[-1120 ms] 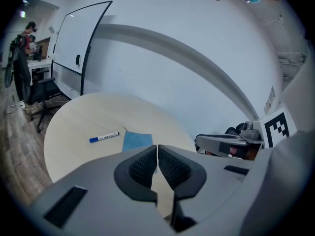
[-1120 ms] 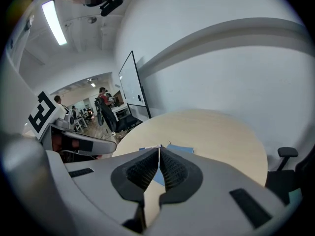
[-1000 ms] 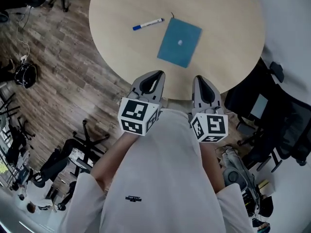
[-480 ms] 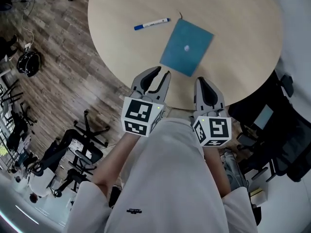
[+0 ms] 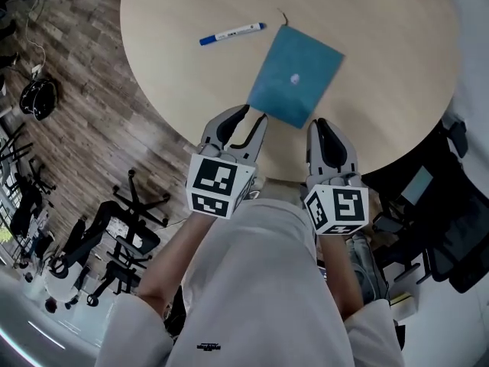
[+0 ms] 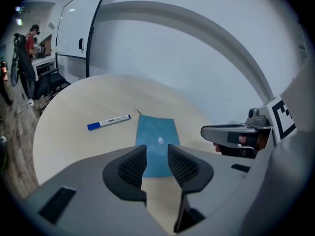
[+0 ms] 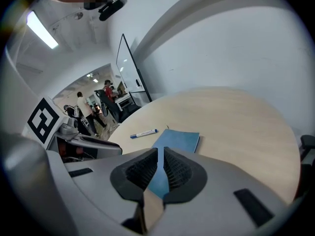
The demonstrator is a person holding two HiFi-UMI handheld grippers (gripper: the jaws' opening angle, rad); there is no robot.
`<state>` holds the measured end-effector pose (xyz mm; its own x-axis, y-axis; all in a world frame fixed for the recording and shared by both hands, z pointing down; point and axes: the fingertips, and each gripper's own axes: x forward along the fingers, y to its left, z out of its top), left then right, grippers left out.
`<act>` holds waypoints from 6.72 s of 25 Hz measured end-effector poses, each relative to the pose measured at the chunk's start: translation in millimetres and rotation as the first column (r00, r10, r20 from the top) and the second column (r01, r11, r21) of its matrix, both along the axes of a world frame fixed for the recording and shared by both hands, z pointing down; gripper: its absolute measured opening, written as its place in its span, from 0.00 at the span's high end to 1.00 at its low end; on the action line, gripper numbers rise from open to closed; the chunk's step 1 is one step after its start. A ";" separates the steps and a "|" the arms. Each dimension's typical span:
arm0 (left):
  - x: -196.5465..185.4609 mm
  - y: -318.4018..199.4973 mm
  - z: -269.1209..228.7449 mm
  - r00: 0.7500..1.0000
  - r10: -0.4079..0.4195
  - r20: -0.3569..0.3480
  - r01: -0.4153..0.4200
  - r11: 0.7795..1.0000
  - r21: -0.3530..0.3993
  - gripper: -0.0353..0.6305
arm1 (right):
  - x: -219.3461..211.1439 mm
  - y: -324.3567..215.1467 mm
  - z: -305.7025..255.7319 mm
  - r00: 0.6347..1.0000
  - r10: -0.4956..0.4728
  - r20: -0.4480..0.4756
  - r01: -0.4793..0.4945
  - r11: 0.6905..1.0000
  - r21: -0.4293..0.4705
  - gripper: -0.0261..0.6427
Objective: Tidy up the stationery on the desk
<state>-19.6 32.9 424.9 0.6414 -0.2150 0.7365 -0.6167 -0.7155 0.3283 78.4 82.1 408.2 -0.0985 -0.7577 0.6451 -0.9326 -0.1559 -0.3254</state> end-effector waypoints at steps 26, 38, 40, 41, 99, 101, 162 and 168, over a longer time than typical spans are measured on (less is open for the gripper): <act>5.9 -19.6 106.6 0.996 -0.042 0.079 0.047 0.997 -0.062 0.73 | 21.0 -18.6 106.5 0.998 0.039 0.049 -0.032 0.991 -0.130 0.70; 5.7 -20.4 119.3 0.995 -0.050 0.090 0.057 0.996 -0.069 0.73 | 20.8 -20.0 130.7 0.996 0.051 0.068 -0.037 0.979 -0.200 0.70; 5.8 -20.2 119.6 0.995 -0.050 0.091 0.057 0.995 -0.077 0.73 | 21.0 -20.3 132.3 0.997 0.052 0.064 -0.038 0.977 -0.209 0.70; 6.0 -20.2 118.9 0.995 -0.049 0.091 0.057 0.995 -0.082 0.73 | 22.4 -19.8 132.1 0.997 0.053 0.056 -0.040 0.976 -0.216 0.70; 37.2 -12.7 90.3 0.978 -0.201 0.063 0.201 0.980 0.015 0.81 | 86.4 -59.7 85.1 0.985 0.017 -0.170 -0.020 1.000 -0.021 0.84; 32.1 -15.3 81.3 0.975 -0.213 0.062 0.211 0.977 0.039 0.81 | 81.7 -57.3 78.8 0.986 0.009 -0.167 -0.013 1.000 -0.020 0.84; 18.0 -174.1 113.4 0.752 0.547 0.367 -0.622 0.773 0.124 0.80 | -1.2 -142.5 57.7 0.990 -0.143 0.012 0.144 0.989 -0.036 0.91; 19.8 -164.9 113.3 0.752 0.560 0.347 -0.623 0.776 0.096 0.82 | -1.3 -134.8 55.2 0.989 -0.146 0.014 0.146 0.989 -0.031 0.91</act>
